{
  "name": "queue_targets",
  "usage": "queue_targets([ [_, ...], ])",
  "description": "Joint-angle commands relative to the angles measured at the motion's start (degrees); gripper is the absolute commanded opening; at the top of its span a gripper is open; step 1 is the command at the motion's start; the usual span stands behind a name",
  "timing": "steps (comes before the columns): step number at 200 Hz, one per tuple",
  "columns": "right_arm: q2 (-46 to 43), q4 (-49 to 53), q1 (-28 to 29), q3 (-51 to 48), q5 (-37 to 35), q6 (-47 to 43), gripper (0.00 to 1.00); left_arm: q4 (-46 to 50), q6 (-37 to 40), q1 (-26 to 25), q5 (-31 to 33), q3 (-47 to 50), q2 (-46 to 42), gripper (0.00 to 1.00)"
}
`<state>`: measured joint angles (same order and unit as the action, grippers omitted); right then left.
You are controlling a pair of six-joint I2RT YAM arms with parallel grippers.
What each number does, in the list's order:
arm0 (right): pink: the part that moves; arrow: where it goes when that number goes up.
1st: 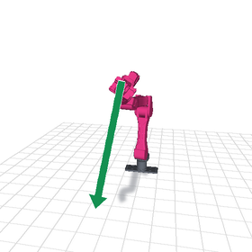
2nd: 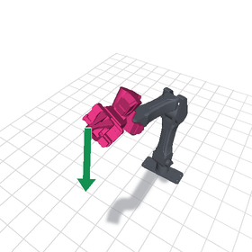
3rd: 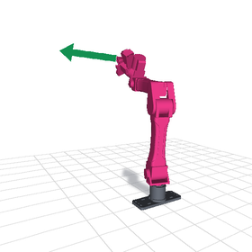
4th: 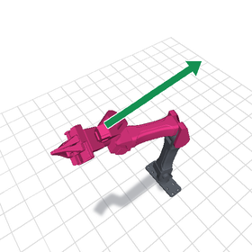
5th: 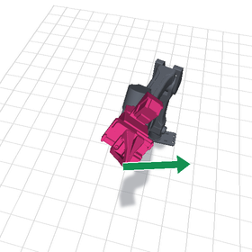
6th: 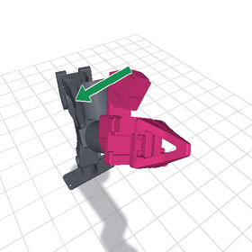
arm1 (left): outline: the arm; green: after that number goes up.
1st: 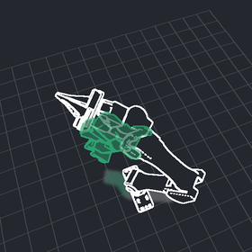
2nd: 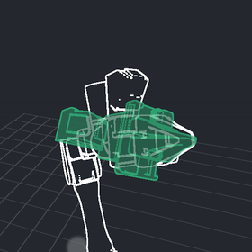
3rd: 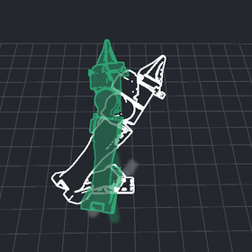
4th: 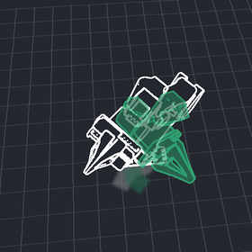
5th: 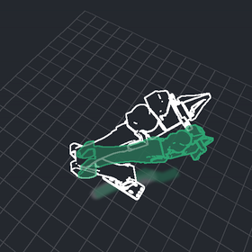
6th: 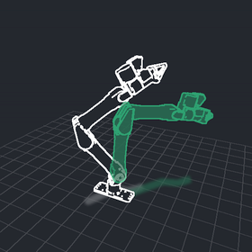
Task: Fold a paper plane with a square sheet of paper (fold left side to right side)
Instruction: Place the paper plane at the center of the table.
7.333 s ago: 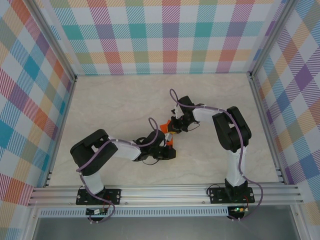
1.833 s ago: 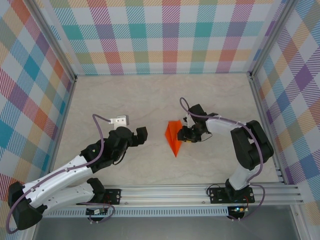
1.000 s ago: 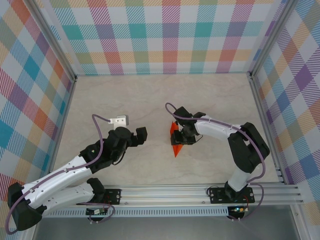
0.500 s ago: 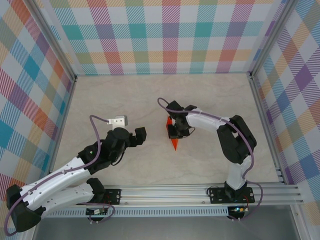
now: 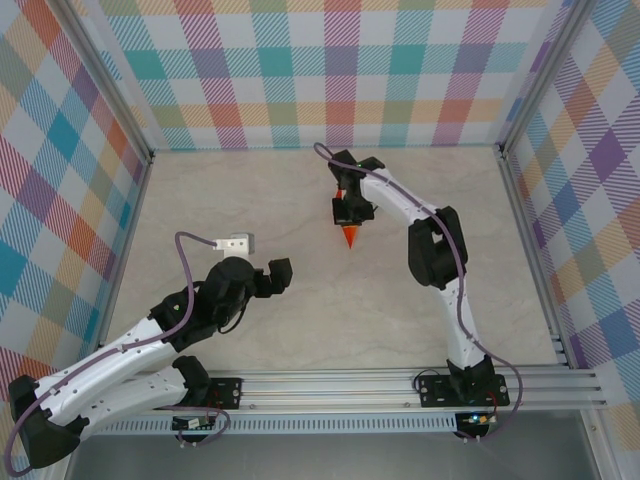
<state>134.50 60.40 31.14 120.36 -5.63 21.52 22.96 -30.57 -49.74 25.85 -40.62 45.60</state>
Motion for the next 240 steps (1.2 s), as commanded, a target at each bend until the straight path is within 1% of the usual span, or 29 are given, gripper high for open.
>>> queue_targets([
  [1, 3.7, 8.8, 0.5, 5.5, -1.0, -0.9, 0.04, 1.8, 0.7, 0.3, -0.8, 0.4, -0.9, 1.0],
  [25, 6.6, 10.7, 0.5, 8.3, -1.2, -0.4, 0.04, 1.7, 0.5, 0.4, -0.7, 0.6, -0.9, 1.0],
  [55, 8.0, 10.4, 0.6, 8.5, -0.8, 0.1, 0.05, 1.8, 0.6, 0.4, -0.5, 0.4, -0.4, 1.0],
  [71, 8.5, 10.5, 0.6, 8.5, -0.9, 0.2, 0.07, 1.8, 0.6, 0.4, -0.6, 0.3, -0.2, 1.0],
  [101, 8.8, 10.7, 0.7, 8.5, -0.6, 0.3, 0.14, 2.0, 0.6, 0.4, -0.6, 0.1, 0.2, 1.0],
  [110, 8.8, 11.0, 0.8, 8.7, -0.4, 0.4, 0.18, 1.9, 0.5, 0.4, -0.6, 0.0, 0.3, 1.0],
  [127, 8.3, 11.5, 0.9, 8.9, -0.7, 0.4, 0.2, 2.1, 0.6, 0.4, -0.6, -0.2, 0.4, 1.0],
  [174, 3.4, 12.8, 1.8, 8.8, -2.6, 0.4, 0.29, 3.6, 0.3, 0.5, 0.8, -1.6, 1.3, 1.0],
  [188, 1.4, 13.8, 2.2, 8.8, -3.4, 0.4, 0.33, 4.5, 0.1, 0.9, 1.2, -2.3, 2.1, 1.0],
  [204, -1.6, 14.8, 2.5, 7.8, -4.6, 0.4, 0.38, 3.9, -0.8, 3.0, -0.8, -2.1, 2.8, 1.0],
  [215, -4.9, 14.5, 2.6, 5.5, -5.1, 0.4, 0.42, 3.2, -1.7, 5.9, -3.7, -1.8, 3.0, 1.0],
  [231, -11.6, 11.5, 2.6, -1.4, -5.4, 0.3, 0.5, 1.8, -2.7, 10.9, -8.3, -1.0, 2.7, 1.0],
  [240, -16.8, 8.8, 2.6, -6.5, -5.4, -0.1, 0.54, 0.9, -3.0, 14.1, -10.7, -0.7, 2.5, 1.0],
])
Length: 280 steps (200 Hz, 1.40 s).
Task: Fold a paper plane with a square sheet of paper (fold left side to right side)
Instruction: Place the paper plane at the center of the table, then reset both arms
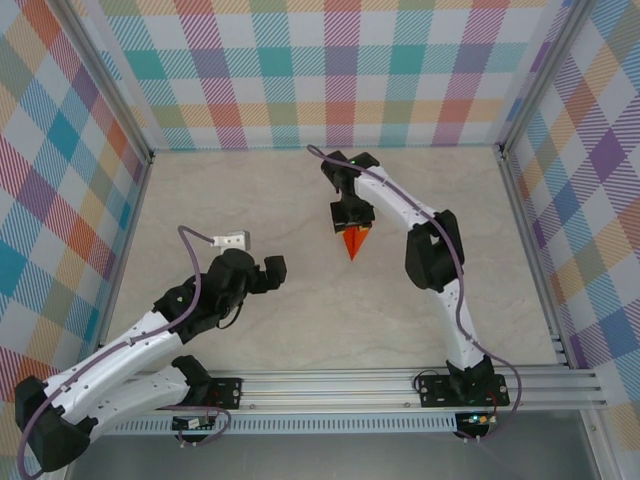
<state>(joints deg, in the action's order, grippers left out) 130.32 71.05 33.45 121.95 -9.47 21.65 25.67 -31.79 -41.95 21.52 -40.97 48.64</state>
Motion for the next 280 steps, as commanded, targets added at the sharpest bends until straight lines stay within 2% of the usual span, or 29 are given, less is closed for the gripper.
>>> queue_targets([
  [1, -13.2, -2.2, 0.2, -8.7, -1.6, -0.2, 0.55, -1.9, -1.8, 6.7, -6.5, -0.3, -0.6, 1.0],
  [14, -20.9, -6.7, 0.0, -16.5, -2.5, -0.8, 0.6, -2.7, -2.0, 11.2, -8.5, 0.1, -0.9, 1.0],
  [31, -31.3, -14.7, -1.0, -28.4, -3.9, -2.1, 0.74, -3.4, -1.5, 16.8, -7.4, 0.5, -0.8, 1.0],
  [45, -40.2, -22.5, -2.9, -40.1, -5.5, -3.6, 0.87, -3.5, -0.6, 19.8, -2.1, 1.1, -0.9, 1.0],
  [57, -46.6, -28.9, -5.8, -48.8, -7.1, -4.5, 1.0, -4.1, 1.2, 21.1, 5.4, 2.1, -0.9, 1.0],
  [75, -55.3, -38.4, -12.2, -61.5, -7.9, -5.8, 1.0, -9.1, 5.9, 21.4, 16.3, 5.0, -0.8, 1.0],
  [87, -59.6, -44.6, -16.9, -68.6, -7.6, -5.7, 1.0, -16.4, 10.0, 21.5, 21.7, 8.2, -1.0, 1.0],
  [101, -62.8, -53.7, -22.0, -76.8, -6.0, -7.5, 1.0, -24.7, 16.3, 21.6, 24.3, 12.0, -0.4, 1.0],
  [115, -64.0, -62.8, -25.1, -83.9, -6.7, -10.0, 1.0, -28.5, 20.1, 22.0, 25.2, 14.1, 1.2, 1.0],
  [132, -62.8, -73.6, -27.5, -90.0, -6.4, -12.4, 1.0, -32.7, 22.8, 23.5, 22.9, 16.3, 4.1, 1.0],
  [175, -53.8, -96.7, -29.5, -95.4, -4.1, -15.0, 1.0, -53.2, 28.9, 28.1, 9.7, 23.0, 14.1, 1.0],
  [215, -46.2, -108.3, -30.6, -94.7, 0.9, -20.2, 1.0, -70.0, 32.4, 32.3, -2.1, 22.8, 27.6, 1.0],
  [222, -44.3, -112.0, -30.8, -95.5, 1.8, -20.3, 1.0, -69.2, 33.5, 32.4, -3.1, 21.4, 28.9, 1.0],
  [227, -44.8, -110.8, -31.1, -95.4, 2.4, -20.2, 1.0, -69.7, 33.9, 32.8, -3.7, 21.0, 30.2, 1.0],
  [254, -42.8, -119.1, -31.8, -99.1, 4.4, -20.2, 1.0, -83.7, 34.9, 34.1, -7.1, 21.7, 42.1, 1.0],
  [266, -42.9, -118.6, -32.0, -98.9, 4.7, -20.1, 1.0, -75.3, 34.3, 34.4, -8.0, 19.3, 40.2, 1.0],
  [280, -42.9, -118.2, -32.0, -98.8, 4.9, -20.0, 1.0, -73.8, 32.7, 36.1, -9.1, 17.9, 41.1, 1.0],
])
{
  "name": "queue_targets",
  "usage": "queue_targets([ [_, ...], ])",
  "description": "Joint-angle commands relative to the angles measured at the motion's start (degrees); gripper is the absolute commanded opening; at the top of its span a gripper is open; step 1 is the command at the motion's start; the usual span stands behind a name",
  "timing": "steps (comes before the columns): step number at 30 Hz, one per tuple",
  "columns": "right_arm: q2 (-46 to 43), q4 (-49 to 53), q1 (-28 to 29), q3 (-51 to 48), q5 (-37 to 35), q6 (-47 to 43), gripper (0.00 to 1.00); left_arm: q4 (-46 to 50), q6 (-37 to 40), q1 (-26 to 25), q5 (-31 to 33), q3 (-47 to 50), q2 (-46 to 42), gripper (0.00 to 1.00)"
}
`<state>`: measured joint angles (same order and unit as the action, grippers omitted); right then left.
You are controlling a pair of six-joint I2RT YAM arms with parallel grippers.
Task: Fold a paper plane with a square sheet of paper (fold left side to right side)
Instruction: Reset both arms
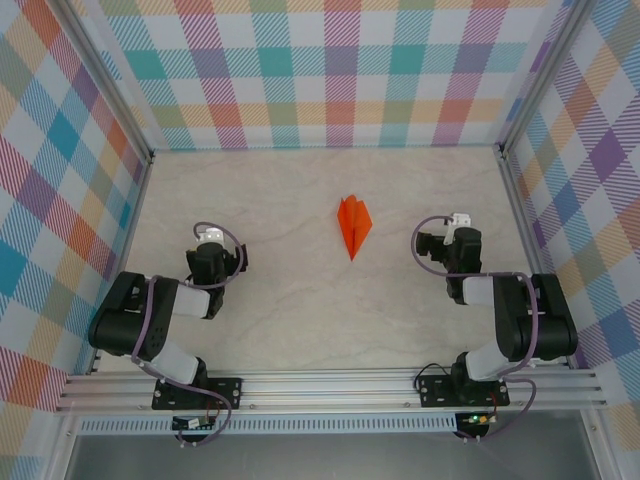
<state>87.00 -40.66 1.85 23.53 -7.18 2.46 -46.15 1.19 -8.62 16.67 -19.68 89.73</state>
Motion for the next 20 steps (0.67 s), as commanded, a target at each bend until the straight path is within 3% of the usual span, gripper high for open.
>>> queue_targets([
  [1, 0.4, -6.4, -0.4, -0.3, 2.6, -0.8, 1.0, -1.5, -0.4, 3.0, -4.4, -3.5, -0.2, 1.0],
  [20, 0.4, -6.3, -0.4, -0.3, 2.7, -0.9, 1.0, -1.6, -0.8, 3.7, -5.5, -3.6, -0.1, 1.0],
])
